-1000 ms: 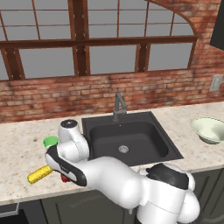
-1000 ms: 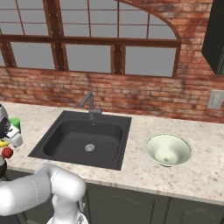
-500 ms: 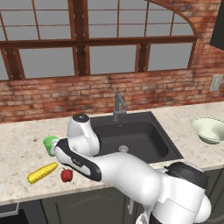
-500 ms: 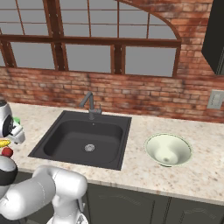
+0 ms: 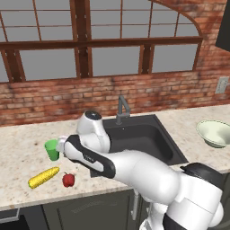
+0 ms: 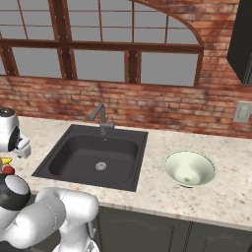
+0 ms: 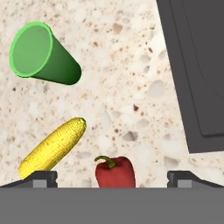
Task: Remove the bell pepper and corn from the sink. Then move the bowl and cup from the counter to the sink for washing.
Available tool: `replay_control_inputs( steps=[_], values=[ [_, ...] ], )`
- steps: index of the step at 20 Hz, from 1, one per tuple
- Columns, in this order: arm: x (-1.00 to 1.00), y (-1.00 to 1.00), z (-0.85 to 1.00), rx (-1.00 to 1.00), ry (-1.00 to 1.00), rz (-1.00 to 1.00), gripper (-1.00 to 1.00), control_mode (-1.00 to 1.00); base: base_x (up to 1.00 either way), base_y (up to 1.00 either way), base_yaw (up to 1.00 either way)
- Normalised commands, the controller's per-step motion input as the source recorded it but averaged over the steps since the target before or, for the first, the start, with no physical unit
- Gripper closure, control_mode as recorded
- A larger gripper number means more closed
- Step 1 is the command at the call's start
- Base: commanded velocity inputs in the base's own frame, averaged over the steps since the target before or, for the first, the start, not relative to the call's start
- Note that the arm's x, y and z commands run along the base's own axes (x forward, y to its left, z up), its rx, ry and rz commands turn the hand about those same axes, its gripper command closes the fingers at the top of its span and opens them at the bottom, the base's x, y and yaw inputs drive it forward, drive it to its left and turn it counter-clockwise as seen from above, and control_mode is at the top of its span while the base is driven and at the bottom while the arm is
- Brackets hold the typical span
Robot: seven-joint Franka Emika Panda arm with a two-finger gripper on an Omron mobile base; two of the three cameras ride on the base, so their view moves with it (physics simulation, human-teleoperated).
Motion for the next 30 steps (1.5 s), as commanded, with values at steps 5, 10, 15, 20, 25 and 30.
replay_control_inputs(
  steps=[5,10,15,20,25,30],
  values=[
    [0.13,0.0,0.24,0.01,0.0,0.0,-1.0,-1.0,0.0,0.0,0.0],
    [0.16,0.0,0.18,0.0,0.06,0.0,-1.0,-1.0,0.0,0.0,0.0],
    [0.17,0.0,0.11,0.0,0.1,0.0,-1.0,-1.0,0.0,0.0,0.0],
    [0.18,0.0,0.09,0.0,0.06,0.0,-1.0,-1.0,0.0,0.0,0.0],
    [0.08,0.11,0.08,0.0,0.06,0.0,-1.0,-1.0,0.0,0.0,0.0],
    [0.1,0.19,0.02,0.0,0.06,0.0,-1.0,-1.0,0.0,0.0,0.0]
  ],
)
